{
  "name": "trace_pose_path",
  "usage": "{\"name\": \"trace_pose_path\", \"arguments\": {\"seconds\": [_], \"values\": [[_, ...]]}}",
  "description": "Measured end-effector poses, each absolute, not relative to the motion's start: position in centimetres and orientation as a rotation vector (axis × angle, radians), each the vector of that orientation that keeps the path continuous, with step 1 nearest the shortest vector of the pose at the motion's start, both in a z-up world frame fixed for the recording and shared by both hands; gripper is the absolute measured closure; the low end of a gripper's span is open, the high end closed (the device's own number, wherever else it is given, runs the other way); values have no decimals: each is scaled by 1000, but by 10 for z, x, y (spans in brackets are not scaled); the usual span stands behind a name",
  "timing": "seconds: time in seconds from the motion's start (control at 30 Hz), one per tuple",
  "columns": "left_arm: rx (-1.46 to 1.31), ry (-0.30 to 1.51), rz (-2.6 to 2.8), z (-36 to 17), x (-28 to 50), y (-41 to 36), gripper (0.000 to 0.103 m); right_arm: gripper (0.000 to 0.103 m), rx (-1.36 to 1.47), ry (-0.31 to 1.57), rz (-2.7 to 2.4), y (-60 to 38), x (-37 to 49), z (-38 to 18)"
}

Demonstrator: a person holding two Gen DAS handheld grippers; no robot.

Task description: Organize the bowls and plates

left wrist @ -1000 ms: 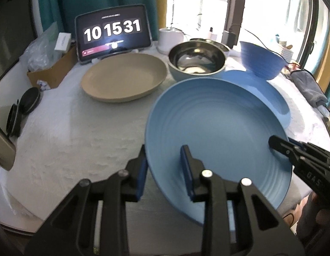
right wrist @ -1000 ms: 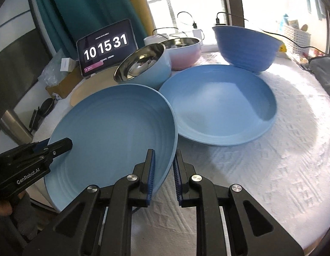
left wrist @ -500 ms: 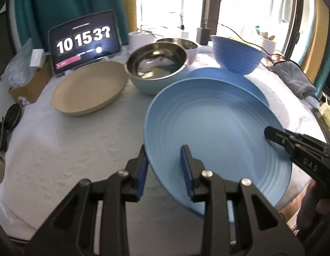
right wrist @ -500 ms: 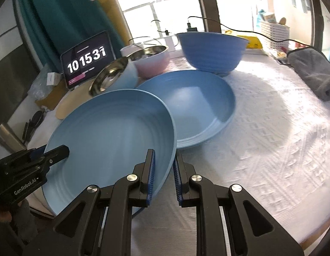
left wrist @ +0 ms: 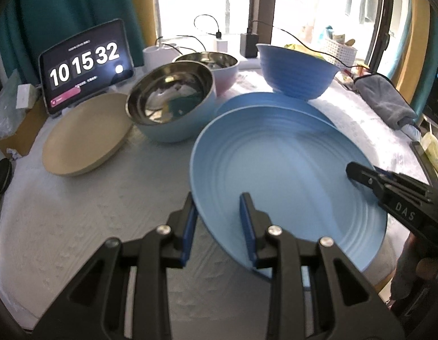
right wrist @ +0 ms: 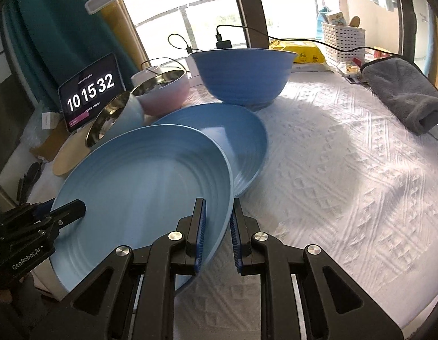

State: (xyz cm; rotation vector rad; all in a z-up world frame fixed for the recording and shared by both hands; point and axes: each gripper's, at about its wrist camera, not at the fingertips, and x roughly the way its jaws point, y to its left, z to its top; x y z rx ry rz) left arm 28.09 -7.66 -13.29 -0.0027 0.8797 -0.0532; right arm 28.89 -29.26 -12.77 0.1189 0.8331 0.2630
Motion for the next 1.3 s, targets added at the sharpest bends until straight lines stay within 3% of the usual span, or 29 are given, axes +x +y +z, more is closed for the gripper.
{"name": "trace_pose_path", "arguments": {"seconds": [1.3], "values": [[-48, 917, -39, -147, 335, -97, 72, 85, 95, 843, 224, -312, 355, -137]]}}
